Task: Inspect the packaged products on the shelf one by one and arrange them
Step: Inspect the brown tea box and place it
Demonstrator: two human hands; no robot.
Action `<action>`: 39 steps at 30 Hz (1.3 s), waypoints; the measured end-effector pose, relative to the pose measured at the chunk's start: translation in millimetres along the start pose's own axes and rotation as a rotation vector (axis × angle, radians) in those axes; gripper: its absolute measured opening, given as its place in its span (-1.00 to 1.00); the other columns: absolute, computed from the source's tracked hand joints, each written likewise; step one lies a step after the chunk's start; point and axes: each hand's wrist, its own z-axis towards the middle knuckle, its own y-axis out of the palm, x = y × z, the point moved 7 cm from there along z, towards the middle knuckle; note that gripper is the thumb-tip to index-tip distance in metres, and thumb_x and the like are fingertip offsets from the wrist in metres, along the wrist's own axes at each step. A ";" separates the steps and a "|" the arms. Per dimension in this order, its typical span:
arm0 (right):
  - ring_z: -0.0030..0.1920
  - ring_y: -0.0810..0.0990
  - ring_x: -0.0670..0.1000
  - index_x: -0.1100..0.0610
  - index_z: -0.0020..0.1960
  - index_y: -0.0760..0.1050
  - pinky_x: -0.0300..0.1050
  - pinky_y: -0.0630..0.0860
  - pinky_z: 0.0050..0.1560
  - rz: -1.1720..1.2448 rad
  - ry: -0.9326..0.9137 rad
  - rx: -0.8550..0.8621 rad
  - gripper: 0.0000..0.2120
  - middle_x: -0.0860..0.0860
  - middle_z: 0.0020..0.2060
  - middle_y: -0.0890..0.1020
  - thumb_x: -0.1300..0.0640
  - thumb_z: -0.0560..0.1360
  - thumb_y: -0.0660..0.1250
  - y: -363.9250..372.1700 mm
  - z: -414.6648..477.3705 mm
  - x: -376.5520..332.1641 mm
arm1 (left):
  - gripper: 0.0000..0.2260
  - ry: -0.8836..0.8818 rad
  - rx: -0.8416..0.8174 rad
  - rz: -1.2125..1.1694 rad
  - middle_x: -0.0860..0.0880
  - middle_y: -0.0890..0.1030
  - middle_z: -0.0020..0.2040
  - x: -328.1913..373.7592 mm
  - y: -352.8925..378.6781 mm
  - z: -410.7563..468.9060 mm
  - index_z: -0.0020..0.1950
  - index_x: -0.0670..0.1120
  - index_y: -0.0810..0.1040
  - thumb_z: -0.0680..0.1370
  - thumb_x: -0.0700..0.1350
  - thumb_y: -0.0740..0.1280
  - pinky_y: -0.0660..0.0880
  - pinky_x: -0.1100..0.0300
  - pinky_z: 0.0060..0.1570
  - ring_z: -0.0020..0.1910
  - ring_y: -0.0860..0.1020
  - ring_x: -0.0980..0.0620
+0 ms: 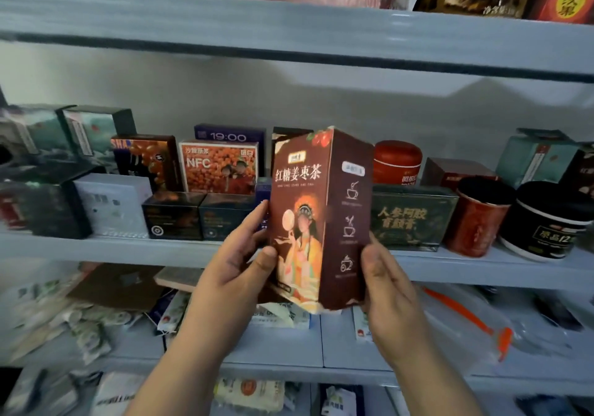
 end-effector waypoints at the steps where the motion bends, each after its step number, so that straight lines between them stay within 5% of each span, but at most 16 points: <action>1: 0.33 0.61 -0.06 -0.43 0.27 0.54 0.07 0.54 0.33 0.009 0.010 0.000 -0.36 -0.14 0.28 0.66 -0.60 0.24 0.39 3.5 -2.3 2.4 | -0.47 0.004 -0.006 0.007 0.10 0.64 0.28 1.0 -2.6 -2.0 0.49 0.32 0.37 0.54 -0.02 0.30 0.61 -0.23 0.12 0.22 0.64 -0.03; 6: 0.37 0.58 0.07 -0.12 0.53 0.39 0.24 0.43 0.43 0.043 0.039 -0.080 -0.09 0.01 0.35 0.62 -0.53 0.31 0.42 25.0 -13.6 6.5 | -0.54 -0.019 -0.005 -0.075 0.04 0.65 0.26 0.5 -5.6 -11.3 0.44 0.28 0.45 0.56 -0.05 0.31 0.64 0.00 -0.11 0.14 0.68 -0.07; 11: 0.35 0.59 0.01 -0.31 0.48 0.35 0.02 0.57 0.28 0.029 0.041 -0.169 -0.22 -0.08 0.35 0.61 -0.56 0.33 0.35 42.1 -14.7 0.9 | -0.52 -0.151 0.015 -0.246 -0.05 0.67 0.21 -6.7 -6.5 -21.8 0.42 0.13 0.49 0.48 0.01 0.34 0.66 0.00 -0.22 0.10 0.70 -0.16; 18: 0.37 0.58 0.04 -0.34 0.52 0.32 0.35 0.45 0.38 -0.016 0.056 -0.170 -0.22 -0.07 0.36 0.61 -0.59 0.37 0.27 48.3 -12.3 9.9 | -0.54 -0.253 0.001 -0.238 -0.10 0.73 0.04 -13.6 -10.3 -28.0 0.37 0.03 0.49 0.47 0.08 0.30 0.63 0.09 -0.43 -0.13 0.71 -0.13; 22: 0.38 0.57 0.05 -0.32 0.53 0.32 0.32 0.45 0.39 -0.033 0.056 -0.189 -0.22 -0.06 0.37 0.60 -0.56 0.38 0.29 51.9 -10.5 9.5 | -0.53 -0.259 -0.004 -0.250 -0.13 0.73 0.03 -12.4 -14.5 -29.4 0.36 0.00 0.51 0.47 0.10 0.29 0.63 0.07 -0.41 -0.15 0.70 -0.13; 26: 0.42 0.53 0.01 -0.40 0.47 0.36 0.22 0.48 0.39 -0.069 0.037 -0.186 -0.31 -0.11 0.46 0.51 -0.53 0.38 0.34 52.5 -11.0 6.7 | -0.57 -0.253 -0.018 -0.292 -0.18 0.70 0.14 -14.4 -18.9 -31.3 0.36 -0.03 0.53 0.58 0.16 0.35 0.67 -0.06 -0.21 0.04 0.70 -0.21; 30: 0.28 0.64 -0.06 -0.28 0.47 0.38 -0.12 0.62 0.16 -0.074 0.054 -0.209 -0.23 -0.20 0.29 0.63 -0.38 0.31 0.51 56.1 -12.8 6.5 | -0.62 -0.291 -0.007 -0.373 -0.23 0.70 0.14 -25.8 -25.3 -33.6 0.23 -0.06 0.67 0.46 0.04 0.36 0.67 -0.08 -0.06 0.08 0.69 -0.19; 33: 0.23 0.68 0.07 -0.18 0.32 0.52 0.05 0.62 0.19 -0.074 0.083 -0.245 -0.30 -0.02 0.22 0.70 -0.32 0.24 0.61 60.1 -14.1 11.2 | -0.59 -0.287 0.017 -0.355 -0.24 0.67 0.19 -32.4 -32.0 -35.2 0.29 -0.04 0.63 0.50 0.04 0.27 0.57 -0.21 0.17 0.18 0.64 -0.25; 37: 0.24 0.67 0.06 -0.17 0.38 0.42 0.07 0.62 0.21 -0.076 0.062 -0.242 -0.26 -0.03 0.21 0.69 -0.08 0.27 0.64 57.8 -15.0 16.4 | -0.65 -0.214 0.071 -0.373 -0.19 0.69 0.17 -31.8 -44.1 -35.6 0.20 0.02 0.70 0.43 0.04 0.49 0.67 -0.01 -0.09 0.12 0.69 -0.15; 39: 0.27 0.65 0.06 -0.23 0.43 0.32 0.18 0.58 0.26 -0.113 0.019 -0.208 -0.09 -0.02 0.24 0.66 -0.12 0.20 0.71 55.9 -13.7 14.6 | -0.47 -0.175 0.095 -0.337 -0.17 0.69 0.18 -30.1 -49.7 -36.1 0.20 0.04 0.70 0.29 0.16 0.65 0.66 0.04 -0.15 0.11 0.69 -0.13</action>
